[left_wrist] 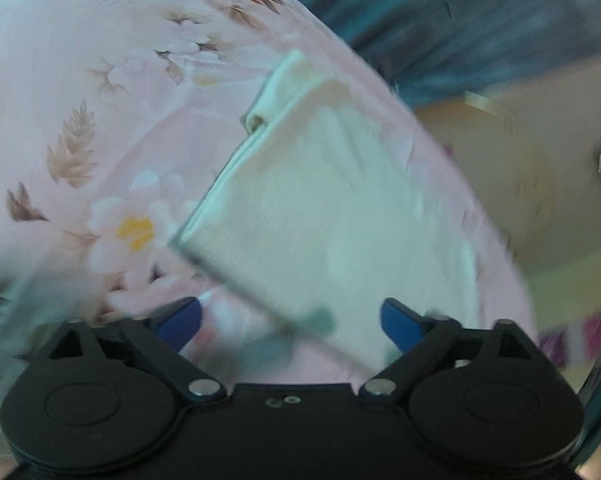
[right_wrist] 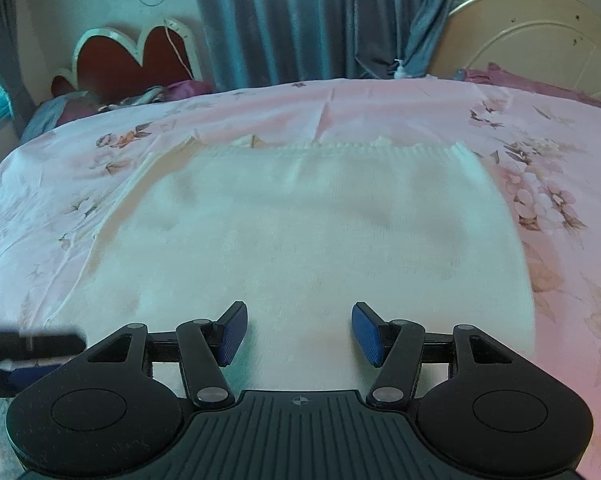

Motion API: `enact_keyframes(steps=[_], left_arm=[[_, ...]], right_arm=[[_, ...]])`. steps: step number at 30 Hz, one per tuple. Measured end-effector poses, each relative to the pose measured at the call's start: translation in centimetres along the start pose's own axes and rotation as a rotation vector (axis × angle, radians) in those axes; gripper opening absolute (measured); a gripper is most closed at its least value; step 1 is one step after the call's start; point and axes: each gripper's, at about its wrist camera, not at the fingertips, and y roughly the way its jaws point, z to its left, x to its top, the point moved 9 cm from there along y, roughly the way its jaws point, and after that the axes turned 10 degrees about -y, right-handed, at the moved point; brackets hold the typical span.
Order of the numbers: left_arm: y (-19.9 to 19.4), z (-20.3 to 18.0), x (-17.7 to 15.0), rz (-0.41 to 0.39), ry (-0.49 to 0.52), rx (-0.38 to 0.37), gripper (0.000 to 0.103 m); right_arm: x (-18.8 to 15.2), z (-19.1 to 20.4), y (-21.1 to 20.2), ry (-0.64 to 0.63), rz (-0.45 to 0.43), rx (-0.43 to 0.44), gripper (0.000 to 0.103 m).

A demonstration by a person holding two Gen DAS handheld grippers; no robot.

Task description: Fold small clothes

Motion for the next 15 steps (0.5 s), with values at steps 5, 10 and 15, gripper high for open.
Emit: enact_keyframes(steps=[5, 10, 15], left_arm=[[2.2, -1.3, 1.3, -0.100, -0.091, -0.084, 0.098], [3.9, -2.3, 3.0, -0.186, -0.147, -0.139, 0.086], [5.0, -2.0, 4.2, -0.233, -0.181, -0.161, 0.057]], right_arm=[[1.1, -1.1, 0.9, -0.002, -0.017, 0.002, 0.058], [2.6, -1.5, 2.5, -0.027, -0.035, -0.012, 0.058], [3.9, -1.6, 4.3, -0.025, -0.046, -0.027, 0.058]])
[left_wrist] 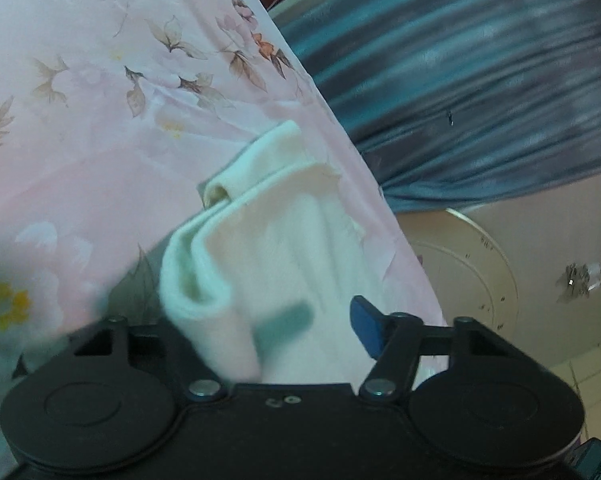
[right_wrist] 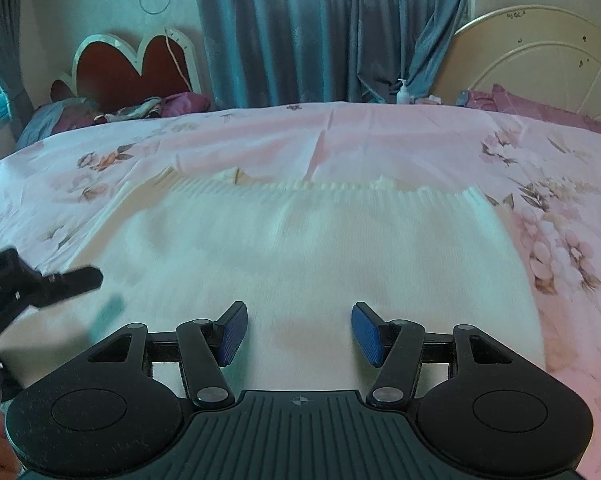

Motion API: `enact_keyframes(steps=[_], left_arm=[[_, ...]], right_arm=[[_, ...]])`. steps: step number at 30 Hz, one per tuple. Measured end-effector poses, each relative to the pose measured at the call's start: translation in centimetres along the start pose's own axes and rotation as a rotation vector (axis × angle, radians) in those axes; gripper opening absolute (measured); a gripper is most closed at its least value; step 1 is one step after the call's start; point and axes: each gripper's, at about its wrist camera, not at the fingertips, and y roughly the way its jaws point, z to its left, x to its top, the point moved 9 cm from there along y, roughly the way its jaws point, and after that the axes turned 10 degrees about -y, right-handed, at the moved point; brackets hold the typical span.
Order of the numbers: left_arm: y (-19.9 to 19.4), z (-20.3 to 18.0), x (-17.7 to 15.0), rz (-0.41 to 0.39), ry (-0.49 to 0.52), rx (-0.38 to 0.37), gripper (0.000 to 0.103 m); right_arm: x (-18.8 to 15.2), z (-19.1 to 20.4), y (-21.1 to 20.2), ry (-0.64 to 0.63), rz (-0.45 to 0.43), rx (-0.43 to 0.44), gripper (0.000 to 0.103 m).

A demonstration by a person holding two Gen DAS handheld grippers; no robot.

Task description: Fold small clothes

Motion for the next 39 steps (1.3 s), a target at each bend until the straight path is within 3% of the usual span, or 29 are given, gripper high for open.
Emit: enact_keyframes(steps=[2, 4, 6, 9, 11, 13, 21, 26, 30, 36, 39], left_arm=[[0.4, 0.1, 0.2, -0.006, 0.002, 0.002, 0.045], [0.7, 0.8, 0.4, -0.008, -0.013, 0.014, 0.020], [0.7, 1.3, 0.6, -0.003, -0.029, 0.008, 0.018], [0.4, 0.8, 0.5, -0.010, 0.006, 0.009, 0.016], [0.3, 0.5, 0.5, -0.013, 0.021, 0.013, 0.015], [-0.2, -0.2, 0.5, -0.021, 0.053, 0.007, 0.014], [-1.6, -7.5, -1.4, -0.057, 0.389, -0.025, 0.007], [-0.3, -13.2, -6.0, 0.005, 0.598, -0.098, 0.007], [1.2, -16.1, -12.5, 0.113, 0.739, -0.156, 0.007], [3.9, -14.4, -22.1, 0.296, 0.928, -0.107, 0.008], [4.0, -12.7, -24.5, 0.348, 0.986, -0.062, 0.025]], right_arm=[[-0.1, 0.3, 1.0, -0.030, 0.009, -0.025, 0.058], [-0.6, 0.8, 1.9, -0.089, 0.023, -0.059, 0.058], [-0.8, 1.5, 2.2, -0.159, 0.031, -0.083, 0.061], [-0.9, 1.1, 2.2, -0.131, 0.027, -0.084, 0.061], [-1.5, 1.6, 2.5, -0.208, 0.005, -0.115, 0.064], [-1.3, 1.3, 2.6, -0.183, 0.013, -0.103, 0.064], [-0.2, -0.6, 0.4, -0.036, -0.039, -0.043, 0.064], [0.0, -4.9, -2.5, 0.057, -0.074, -0.059, 0.064], [-0.8, -9.9, -5.2, 0.141, -0.089, -0.102, 0.064], [-3.0, -16.1, -7.8, 0.256, -0.091, -0.162, 0.064], [-2.9, -16.8, -8.9, 0.279, -0.116, -0.123, 0.064]])
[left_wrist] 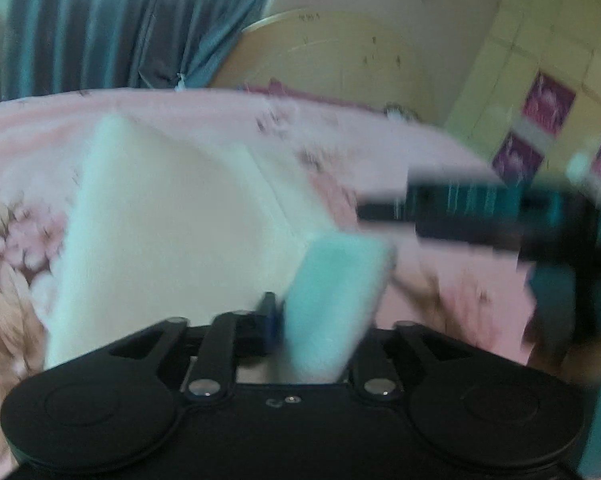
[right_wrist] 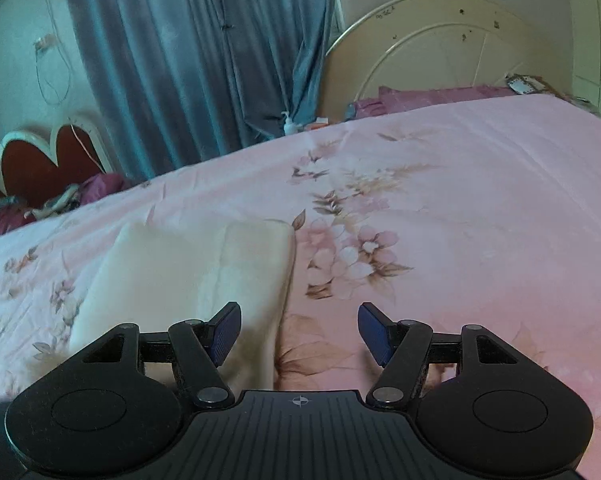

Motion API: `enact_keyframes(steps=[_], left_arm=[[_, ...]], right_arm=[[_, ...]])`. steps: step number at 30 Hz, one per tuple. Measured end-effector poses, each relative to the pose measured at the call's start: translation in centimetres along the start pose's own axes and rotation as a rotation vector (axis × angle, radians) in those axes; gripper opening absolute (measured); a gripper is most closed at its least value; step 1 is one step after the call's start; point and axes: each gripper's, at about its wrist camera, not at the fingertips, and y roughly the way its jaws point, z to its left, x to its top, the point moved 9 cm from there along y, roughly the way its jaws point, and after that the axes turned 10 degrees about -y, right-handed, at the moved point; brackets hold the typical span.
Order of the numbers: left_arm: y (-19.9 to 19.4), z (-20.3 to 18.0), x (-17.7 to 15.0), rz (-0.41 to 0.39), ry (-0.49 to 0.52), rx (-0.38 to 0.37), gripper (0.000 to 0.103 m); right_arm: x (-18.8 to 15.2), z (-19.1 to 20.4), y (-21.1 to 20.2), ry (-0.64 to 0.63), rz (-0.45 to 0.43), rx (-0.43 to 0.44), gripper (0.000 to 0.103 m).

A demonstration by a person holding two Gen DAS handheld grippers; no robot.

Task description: Fold small clothes

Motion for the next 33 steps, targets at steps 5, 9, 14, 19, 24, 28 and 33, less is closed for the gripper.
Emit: enact_keyframes(steps=[5, 9, 14, 19, 24, 28, 33], left_arm=[[-2.7, -1.2, -2.0, 0.027, 0.044, -0.035, 0.073], [-5.8, -0.2, -2.9, 0.036, 0.057, -0.062, 0.077], [-9.1, 3.2, -2.0, -0.024, -0.032, -0.001, 0.077], [-9.8, 7.5, 0.7, -0.081, -0.156, 0.080, 0.077], [-7.5, 9.8, 3.3, -0.093, -0.215, 0.148, 0.077], [-5.9, 9.9, 5.2, -0.105, -0.238, 0.150, 0.076], [-3.3, 9.5, 5.4, -0.079, -0.234, 0.138, 0.076]], right_arm=[[-0.6, 2.0, 0.1, 0.045, 0.057, 0.151, 0.064], [-1.8, 3.6, 0.4, 0.074, 0.117, 0.230, 0.064], [-2.1, 4.2, 1.3, 0.079, 0.139, 0.251, 0.064], [-2.2, 3.9, 3.5, 0.147, 0.152, 0.263, 0.052], [-1.8, 3.9, 4.3, 0.151, 0.161, 0.269, 0.020], [-0.4, 3.7, 3.1, 0.071, 0.122, 0.233, 0.013], [-1.8, 1.8, 3.7, 0.075, 0.173, 0.179, 0.012]])
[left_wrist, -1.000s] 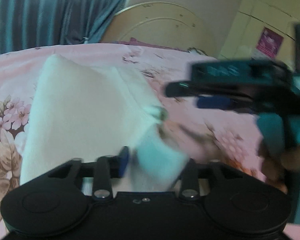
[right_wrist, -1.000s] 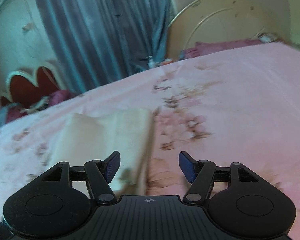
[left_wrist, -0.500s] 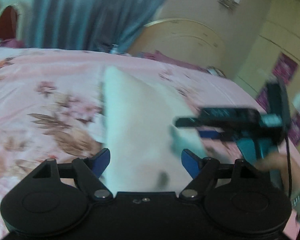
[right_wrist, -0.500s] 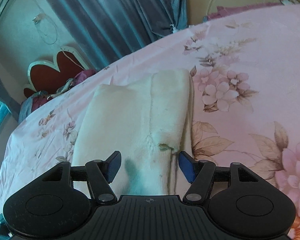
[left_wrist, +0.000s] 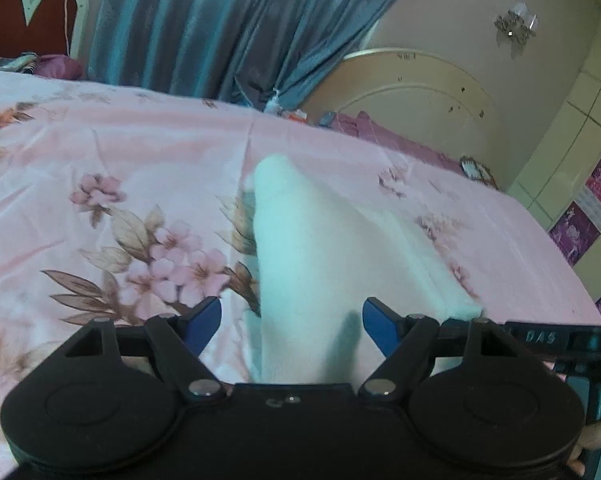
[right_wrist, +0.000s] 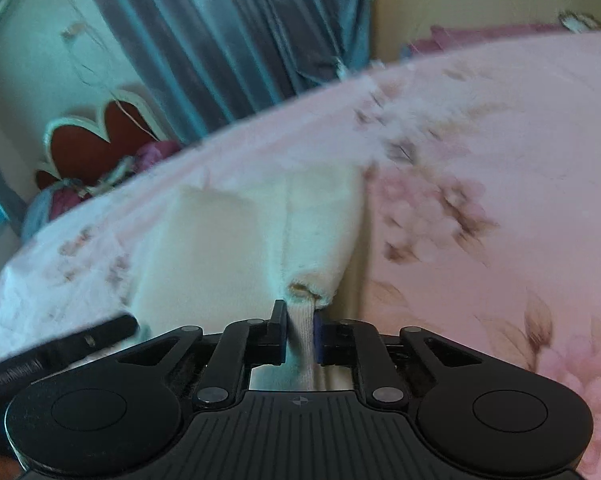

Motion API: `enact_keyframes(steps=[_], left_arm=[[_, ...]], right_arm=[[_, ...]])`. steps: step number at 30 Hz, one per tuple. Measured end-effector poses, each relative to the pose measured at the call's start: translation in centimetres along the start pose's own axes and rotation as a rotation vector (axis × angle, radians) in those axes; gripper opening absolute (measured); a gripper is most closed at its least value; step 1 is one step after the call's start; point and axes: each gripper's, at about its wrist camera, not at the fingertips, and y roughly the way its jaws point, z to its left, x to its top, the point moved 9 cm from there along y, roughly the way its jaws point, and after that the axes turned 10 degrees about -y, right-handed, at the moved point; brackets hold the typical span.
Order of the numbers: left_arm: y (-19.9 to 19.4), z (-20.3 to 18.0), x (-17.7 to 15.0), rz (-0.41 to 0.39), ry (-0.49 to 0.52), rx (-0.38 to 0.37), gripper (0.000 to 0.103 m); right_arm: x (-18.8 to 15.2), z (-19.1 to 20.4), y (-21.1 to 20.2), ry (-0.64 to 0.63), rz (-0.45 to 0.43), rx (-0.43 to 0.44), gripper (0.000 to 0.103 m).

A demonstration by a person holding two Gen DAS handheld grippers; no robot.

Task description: Fold small clothes

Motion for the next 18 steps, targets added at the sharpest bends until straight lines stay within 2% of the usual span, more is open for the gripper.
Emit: enact_keyframes(steps=[4, 7, 10, 12, 13, 16, 18], left_arm=[[1.6, 0.2, -1.8, 0.084, 0.001, 0.018, 0.078], [1.9, 0.1, -2.2, 0.083, 0.046, 0.028, 0.076], [1.8, 0.2, -1.9, 0.099, 0.030, 0.021, 0.074], [1.6, 0.3, -1.6, 0.103, 0.015, 0.010, 0.073], [1.3, 0.2, -1.4, 0.101, 0.014, 0.003, 0.072], [0.5, 0.0, -0.5, 0.062, 0.018, -0.002, 0.072], [0.6, -0.1, 0.1, 0.053, 0.016, -0.002, 0.072]], right_arm=[[-0.7, -0.3, -0.3, -0.011, 0.001, -0.025, 0.012], [-1.4, -0.9, -0.7, 0.035, -0.002, -0.022, 0.012], [-1.4, -0.5, -2.0, 0.059, -0.013, 0.016, 0.014], [-1.8, 0.2, -3.1, 0.044, -0.015, 0.034, 0.029], [-2.3, 0.5, -3.5, 0.041, -0.011, 0.037, 0.045], [-4.0, 1.3, -4.3, 0.024, 0.024, 0.030, 0.047], [-5.0, 1.6, -4.4, 0.012, 0.036, 0.017, 0.041]])
